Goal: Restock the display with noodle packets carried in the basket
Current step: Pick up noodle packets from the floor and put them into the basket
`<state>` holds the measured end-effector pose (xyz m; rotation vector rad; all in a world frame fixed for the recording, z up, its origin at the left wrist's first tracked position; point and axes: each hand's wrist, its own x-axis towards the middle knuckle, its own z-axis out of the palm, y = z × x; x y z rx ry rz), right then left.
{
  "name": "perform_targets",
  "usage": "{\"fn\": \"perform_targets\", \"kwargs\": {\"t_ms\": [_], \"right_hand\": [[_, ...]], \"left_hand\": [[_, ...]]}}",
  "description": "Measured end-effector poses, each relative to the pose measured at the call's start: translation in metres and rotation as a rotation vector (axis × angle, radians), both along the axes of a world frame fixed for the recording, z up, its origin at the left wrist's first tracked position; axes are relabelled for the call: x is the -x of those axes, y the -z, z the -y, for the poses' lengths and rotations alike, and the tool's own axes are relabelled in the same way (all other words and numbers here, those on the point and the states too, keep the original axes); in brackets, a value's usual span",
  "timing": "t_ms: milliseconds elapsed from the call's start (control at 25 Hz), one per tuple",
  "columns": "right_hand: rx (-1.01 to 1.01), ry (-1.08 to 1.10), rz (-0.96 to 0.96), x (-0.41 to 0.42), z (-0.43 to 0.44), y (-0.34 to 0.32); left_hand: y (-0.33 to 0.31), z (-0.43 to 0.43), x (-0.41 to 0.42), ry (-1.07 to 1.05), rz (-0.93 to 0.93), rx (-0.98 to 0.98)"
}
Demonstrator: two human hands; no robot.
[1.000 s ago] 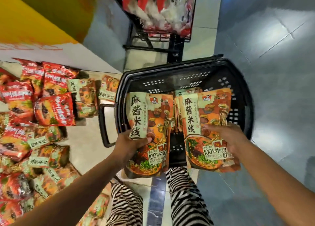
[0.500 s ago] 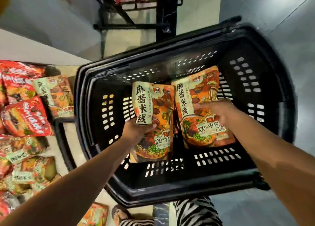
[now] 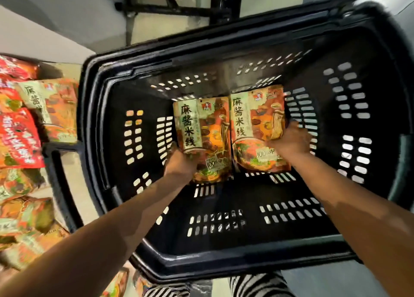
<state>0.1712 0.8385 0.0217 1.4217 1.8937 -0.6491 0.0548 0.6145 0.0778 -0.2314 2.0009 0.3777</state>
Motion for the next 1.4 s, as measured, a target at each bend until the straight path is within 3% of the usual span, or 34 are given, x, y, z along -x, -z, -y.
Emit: {"fn": "perform_targets", "kwargs": {"t_ms": [200, 360, 520, 720, 1160, 1400], "right_hand": [[0.08, -0.288, -0.014, 0.016, 0.046, -0.078], [0.063, -0.525, -0.083, 0.039, 0.084, -0.168], [-0.094, -0.78, -0.185, 0.072, 0.122, -0.254], [-0.204, -0.865, -0.232, 0.122, 0.199, -0.312], [-0.113, -0.865, -0.179, 0.212, 0.468, -0.301], [-0.063, -0.84, -0.154, 0.237, 0.508, -0.281]], "left_hand": [[-0.07, 0.018, 0.003, 0.575, -0.15, 0.039], [-0.143, 0.036, 0.014, 0.773, -0.349, 0.013], [-0.204, 0.084, 0.031, 0.764, -0.502, -0.01], [-0.237, 0.188, 0.058, 0.614, -0.663, -0.013], [-0.232, 0.484, 0.126, 0.554, -0.596, 0.17], [-0.227, 0.538, 0.164, 0.518, -0.484, 0.257]]}}
